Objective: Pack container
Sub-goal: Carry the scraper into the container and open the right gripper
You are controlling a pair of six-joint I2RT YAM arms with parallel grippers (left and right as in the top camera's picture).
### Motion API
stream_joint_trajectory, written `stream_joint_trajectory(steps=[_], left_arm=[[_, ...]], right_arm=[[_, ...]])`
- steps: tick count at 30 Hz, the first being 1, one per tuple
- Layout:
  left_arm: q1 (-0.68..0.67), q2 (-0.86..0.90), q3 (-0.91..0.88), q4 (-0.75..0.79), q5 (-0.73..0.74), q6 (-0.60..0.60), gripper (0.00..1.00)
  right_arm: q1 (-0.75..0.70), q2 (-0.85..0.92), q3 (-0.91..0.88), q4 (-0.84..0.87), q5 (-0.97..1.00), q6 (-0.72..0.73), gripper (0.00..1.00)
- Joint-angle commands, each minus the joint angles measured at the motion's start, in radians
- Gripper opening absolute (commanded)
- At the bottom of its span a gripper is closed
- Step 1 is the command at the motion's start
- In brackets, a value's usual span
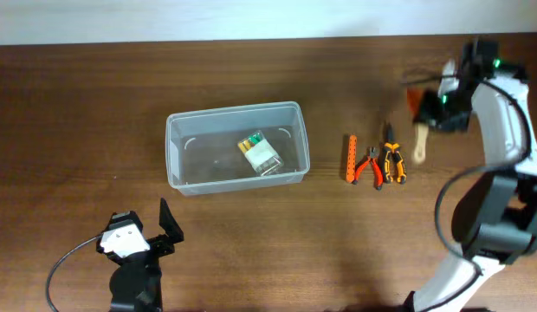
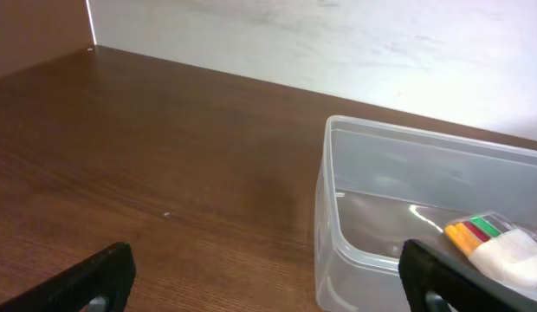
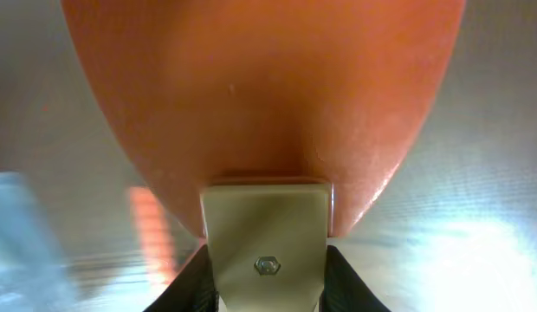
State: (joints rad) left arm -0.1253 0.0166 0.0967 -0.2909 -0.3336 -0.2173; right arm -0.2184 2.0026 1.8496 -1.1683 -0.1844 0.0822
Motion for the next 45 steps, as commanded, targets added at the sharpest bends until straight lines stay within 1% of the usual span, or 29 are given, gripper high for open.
stream_joint_trajectory(steps=[1,3,7,11,13,15,17,21,24,26,28,29,30,31,32,36,39,43,45], left_arm=[[-0.005,-0.005,-0.004,-0.001,-0.003,0.009,0.99],[-0.005,-0.005,-0.004,-0.001,-0.003,0.009,0.99],[-0.005,-0.005,-0.004,-0.001,-0.003,0.009,0.99],[-0.005,-0.005,-0.004,-0.001,-0.003,0.009,0.99],[-0.005,-0.005,-0.004,-0.001,-0.003,0.009,0.99],[-0.005,-0.005,-0.004,-0.001,-0.003,0.009,0.99],[-0.005,-0.005,-0.004,-0.001,-0.003,0.009,0.99],[-0.005,-0.005,-0.004,-0.001,-0.003,0.009,0.99],[-0.005,-0.005,-0.004,-0.001,-0.003,0.009,0.99],[-0.005,-0.005,-0.004,-0.001,-0.003,0.009,0.99],[-0.005,-0.005,-0.004,-0.001,-0.003,0.009,0.99],[-0.005,-0.005,-0.004,-0.001,-0.004,0.009,0.99],[-0.005,-0.005,-0.004,-0.001,-0.003,0.009,0.99],[-0.005,-0.005,-0.004,-0.001,-0.003,0.009,0.99],[-0.005,-0.005,-0.004,-0.001,-0.003,0.009,0.99],[-0.005,-0.005,-0.004,-0.001,-0.003,0.009,0.99],[-0.005,-0.005,-0.004,-0.001,-0.003,0.009,0.99],[-0.005,-0.005,-0.004,-0.001,-0.003,0.009,0.99],[-0.005,-0.005,-0.004,-0.001,-0.003,0.009,0.99]], right_arm=[[0.137,-0.143,0.138,-0.032,-0.071,-0.003,0.09],[0.232,-0.171,0.171,-0.032,-0.071,-0.050,0.04],[0.440,-0.177,0.180,-0.021,-0.070,-0.210,0.04],[0.617,-0.121,0.175,-0.013,-0.066,-0.394,0.04],[0.682,-0.077,0.170,-0.004,-0.066,-0.487,0.04],[0.722,-0.025,0.167,0.003,-0.057,-0.570,0.04],[0.745,0.030,0.167,0.015,-0.024,-0.602,0.04],[0.754,0.141,0.167,0.077,0.027,-0.616,0.04],[0.753,0.208,0.167,0.091,0.023,-0.660,0.04],[0.755,0.230,0.167,0.092,0.023,-0.663,0.04],[0.755,0.233,0.167,0.092,0.023,-0.662,0.11],[0.755,0.230,0.171,0.090,0.023,-0.662,0.22],[0.755,0.223,0.180,0.081,0.023,-0.657,0.59],[0.755,0.215,0.196,0.064,0.024,-0.650,0.81],[0.755,0.205,0.215,0.042,0.024,-0.646,0.99],[0.744,0.150,0.360,-0.092,0.077,-0.581,0.99],[0.705,0.101,0.487,-0.150,0.089,-0.472,0.99],[0.604,0.009,0.573,-0.189,0.088,-0.250,0.99],[0.528,-0.041,0.573,-0.186,0.088,-0.208,0.99]])
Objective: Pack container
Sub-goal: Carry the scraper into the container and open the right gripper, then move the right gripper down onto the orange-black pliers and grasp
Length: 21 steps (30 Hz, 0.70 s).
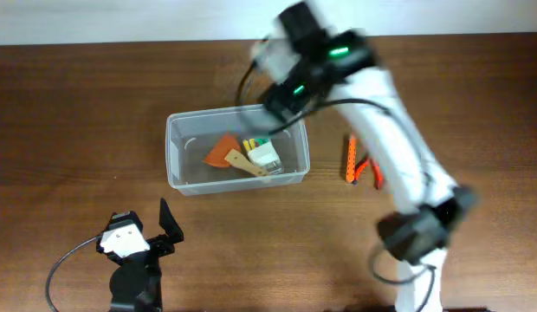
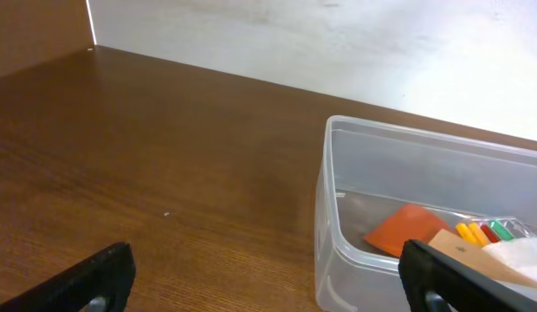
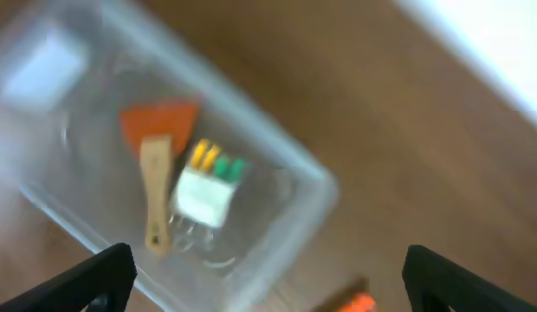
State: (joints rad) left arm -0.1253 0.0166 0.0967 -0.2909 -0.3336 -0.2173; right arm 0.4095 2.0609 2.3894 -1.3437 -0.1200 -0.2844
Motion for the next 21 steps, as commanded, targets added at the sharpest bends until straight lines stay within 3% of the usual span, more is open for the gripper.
stream_joint_trajectory(steps=[1,6,10,15,21], left_arm=[[-0.005,-0.005,-0.004,-0.001,-0.003,0.009,0.99],[-0.005,-0.005,-0.004,-0.001,-0.003,0.009,0.99],[-0.005,-0.005,-0.004,-0.001,-0.003,0.009,0.99],[-0.005,-0.005,-0.004,-0.001,-0.003,0.009,0.99],[-0.005,-0.005,-0.004,-0.001,-0.003,0.009,0.99]], right_arm=[[-0.142,-0.116,0.034,-0.015,0.024,0.170,0.99],[-0.374,-0.118,0.003,-0.070,0.023,0.346,0.99],[-0.484,-0.092,-0.157,-0.069,0.018,0.441,0.93],[-0.508,-0.063,-0.447,0.069,0.024,0.443,0.92],[-0.537,-0.050,-0.745,0.275,0.049,0.430,0.84]])
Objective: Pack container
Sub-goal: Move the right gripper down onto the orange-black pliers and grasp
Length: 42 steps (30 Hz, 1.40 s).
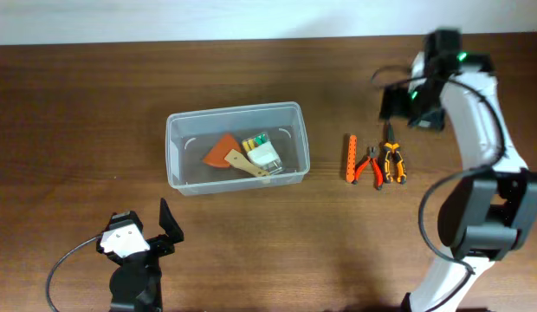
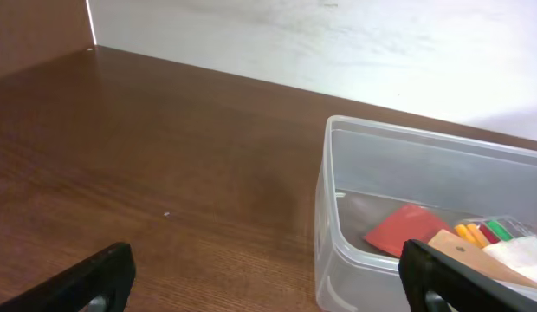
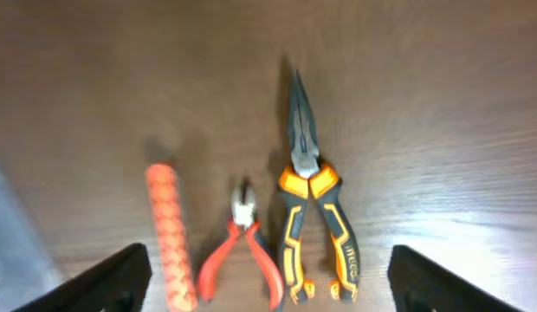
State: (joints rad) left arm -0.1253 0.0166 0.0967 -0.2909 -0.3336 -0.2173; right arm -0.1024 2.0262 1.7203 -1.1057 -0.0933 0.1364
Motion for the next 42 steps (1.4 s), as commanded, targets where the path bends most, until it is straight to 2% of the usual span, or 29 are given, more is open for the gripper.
stream_joint_trajectory(steps=[1,6,11,14,19,23,27,32,35,42], left_arm=[[-0.005,-0.005,-0.004,-0.001,-0.003,0.009,0.99],[-0.005,-0.005,-0.004,-0.001,-0.003,0.009,0.99],[-0.005,-0.005,-0.004,-0.001,-0.003,0.009,0.99],[-0.005,-0.005,-0.004,-0.001,-0.003,0.009,0.99],[-0.005,-0.005,-0.004,-0.001,-0.003,0.009,0.99],[-0.005,-0.005,-0.004,-0.001,-0.003,0.009,0.99],[-0.005,-0.005,-0.004,-0.001,-0.003,0.009,0.99],[-0.005,-0.005,-0.004,-0.001,-0.003,0.009,0.99],[-0.005,-0.005,-0.004,-0.001,-0.003,0.009,0.99],[-0.005,-0.005,-0.004,-0.001,-0.003,0.009,0.99]], right_arm=[[-0.037,-0.016,-0.101,0.053,0.023,-0.010,0.82],[-0.085,-0.016,-0.180,0.066,0.028,-0.187,0.75],[-0.104,-0.016,-0.242,0.098,0.065,-0.192,0.72],[-0.100,-0.015,-0.273,0.114,0.089,-0.192,0.67],[-0.095,-0.015,-0.327,0.162,0.117,-0.167,0.66],[-0.094,-0.015,-0.341,0.179,0.117,-0.145,0.52],[-0.093,-0.015,-0.341,0.186,0.117,-0.128,0.49],[-0.093,-0.009,-0.341,0.187,0.117,-0.120,0.35],[-0.093,-0.005,-0.341,0.187,0.117,-0.120,0.22],[-0.093,-0.005,-0.341,0.180,0.102,-0.116,0.04]])
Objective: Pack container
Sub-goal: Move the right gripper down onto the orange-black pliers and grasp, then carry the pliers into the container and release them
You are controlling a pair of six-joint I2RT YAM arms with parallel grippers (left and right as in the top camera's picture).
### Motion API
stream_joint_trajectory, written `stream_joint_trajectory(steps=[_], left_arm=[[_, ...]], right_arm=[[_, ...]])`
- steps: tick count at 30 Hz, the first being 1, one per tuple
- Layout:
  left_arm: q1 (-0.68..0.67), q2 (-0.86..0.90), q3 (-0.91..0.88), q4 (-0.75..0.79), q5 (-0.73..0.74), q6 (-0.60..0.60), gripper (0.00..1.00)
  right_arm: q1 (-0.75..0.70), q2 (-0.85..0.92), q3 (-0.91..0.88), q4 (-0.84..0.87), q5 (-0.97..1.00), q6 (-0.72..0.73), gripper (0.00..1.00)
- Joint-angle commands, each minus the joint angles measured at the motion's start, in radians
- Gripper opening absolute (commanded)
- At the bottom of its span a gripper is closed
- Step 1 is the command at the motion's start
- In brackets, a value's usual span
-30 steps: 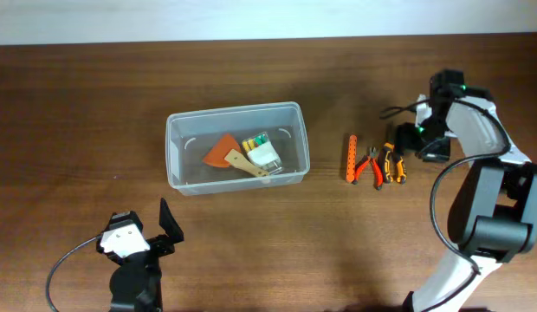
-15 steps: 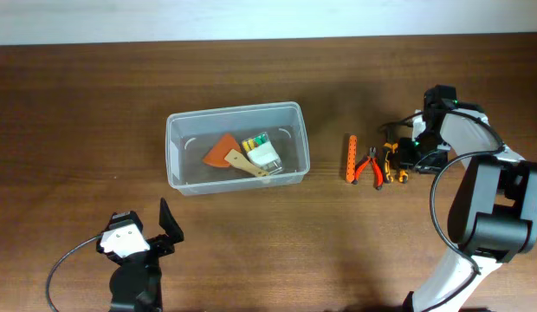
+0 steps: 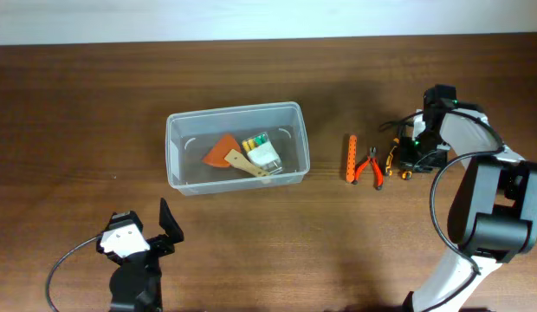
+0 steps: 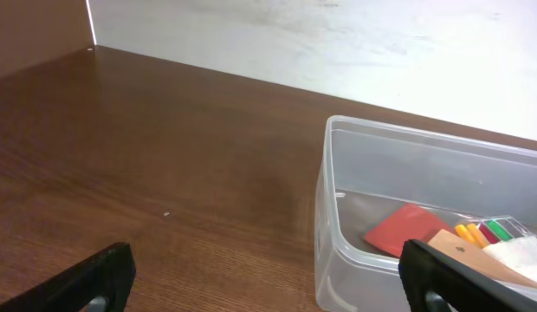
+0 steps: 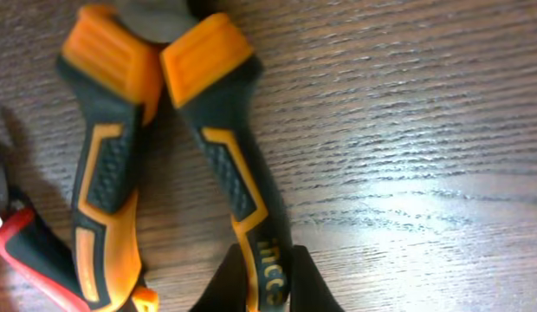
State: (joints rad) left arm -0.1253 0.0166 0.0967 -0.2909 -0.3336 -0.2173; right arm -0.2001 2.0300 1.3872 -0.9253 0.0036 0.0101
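Observation:
A clear plastic container (image 3: 173, 165) stands left of centre and holds an orange scraper (image 3: 222, 153) with a wooden handle and a small pack of coloured sticks (image 3: 262, 152). Right of it lie an orange ridged bar (image 3: 351, 159), red cutters (image 3: 370, 167) and orange-black pliers (image 5: 121, 165). My right gripper (image 5: 267, 284) is low on the table, shut on the pliers' right handle. The pliers (image 3: 394, 159) are partly under that gripper (image 3: 408, 157) from overhead. My left gripper (image 4: 268, 295) is open at the front left, short of the container (image 4: 338, 251).
The dark wooden table (image 3: 78, 104) runs to a white wall at the back. A brown panel (image 4: 35, 35) stands at the far left in the left wrist view. The three tools lie close together side by side.
My right gripper was open, high over the three tools; now it is down at the table, shut on the right handle of the orange-black pliers. The left arm has not moved.
My right gripper first held the orange scraper at the far right. Then the scraper lay in the container with the gripper open above it. Later the gripper hung open over the tools, and now it grips the pliers' handle. The left gripper stayed open throughout.

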Motion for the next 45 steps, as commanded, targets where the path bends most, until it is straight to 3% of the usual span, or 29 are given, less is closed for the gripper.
stream_joint_trajectory(steps=[1,7,13,21,28,34,44,45], left_arm=[[-0.005,-0.005,-0.004,-0.001,-0.003,0.009,0.99],[-0.005,-0.005,-0.004,-0.001,-0.004,0.009,0.99],[-0.005,-0.005,-0.004,-0.001,-0.003,0.009,0.99],[-0.005,-0.005,-0.004,-0.001,-0.003,0.009,0.99],[-0.005,-0.005,-0.004,-0.001,-0.003,0.009,0.99],[-0.005,-0.005,-0.004,-0.001,-0.003,0.009,0.99],[-0.005,-0.005,-0.004,-0.001,-0.003,0.009,0.99],[-0.005,-0.005,-0.004,-0.001,-0.004,0.009,0.99]], right_arm=[[0.004,-0.009,-0.008,-0.002,0.005,0.014,0.04],[0.004,-0.032,0.055,-0.063,0.003,0.052,0.04],[0.035,-0.118,0.297,-0.204,-0.104,0.058,0.04],[0.316,-0.203,0.589,-0.308,-0.105,-0.016,0.04],[0.669,-0.155,0.602,-0.264,-0.105,-0.385,0.04],[0.825,-0.016,0.601,-0.232,-0.105,-0.742,0.04],[0.849,0.191,0.601,-0.050,-0.198,-0.769,0.06],[0.850,0.199,0.601,-0.046,-0.211,-0.769,0.25]])
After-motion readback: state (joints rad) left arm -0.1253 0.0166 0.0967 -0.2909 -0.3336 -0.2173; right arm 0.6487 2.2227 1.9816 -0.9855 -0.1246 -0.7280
